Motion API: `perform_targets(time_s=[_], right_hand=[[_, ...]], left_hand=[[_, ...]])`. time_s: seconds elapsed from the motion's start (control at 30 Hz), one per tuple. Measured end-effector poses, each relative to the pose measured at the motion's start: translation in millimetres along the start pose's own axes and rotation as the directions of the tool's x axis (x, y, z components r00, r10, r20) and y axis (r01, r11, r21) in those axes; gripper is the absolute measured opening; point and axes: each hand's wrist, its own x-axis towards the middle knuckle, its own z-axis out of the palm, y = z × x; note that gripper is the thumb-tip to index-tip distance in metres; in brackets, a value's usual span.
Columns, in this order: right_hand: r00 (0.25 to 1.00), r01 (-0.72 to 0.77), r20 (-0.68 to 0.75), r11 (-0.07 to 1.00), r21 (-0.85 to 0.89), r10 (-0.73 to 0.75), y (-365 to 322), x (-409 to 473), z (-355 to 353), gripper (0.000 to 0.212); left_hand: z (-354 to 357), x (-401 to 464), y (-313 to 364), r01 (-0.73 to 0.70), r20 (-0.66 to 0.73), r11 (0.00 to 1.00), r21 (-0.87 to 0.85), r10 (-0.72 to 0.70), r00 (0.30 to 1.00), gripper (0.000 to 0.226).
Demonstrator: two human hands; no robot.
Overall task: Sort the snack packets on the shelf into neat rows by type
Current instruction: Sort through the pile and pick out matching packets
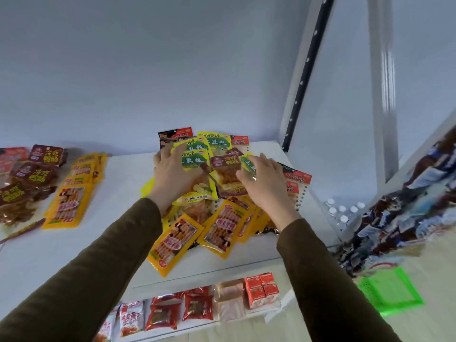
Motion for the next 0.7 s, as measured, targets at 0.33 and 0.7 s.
perform_targets(time_s=[0.33, 0.7], right_hand=[[0.898, -0.434, 0.048, 0.861, 0.264, 0.438, 66, -19, -6, 0.079], [0.798, -0.471, 0.274, 0.272, 0.839, 0.536, 70, -20, -7, 0.06]], left_hand=[[65, -71, 58, -0.605, 0.539, 0.793, 0.075, 0.478, 0.694, 0.075], [83, -70, 38, -0.637, 0.403, 0.719, 0.278, 0.514, 0.757, 0.074]])
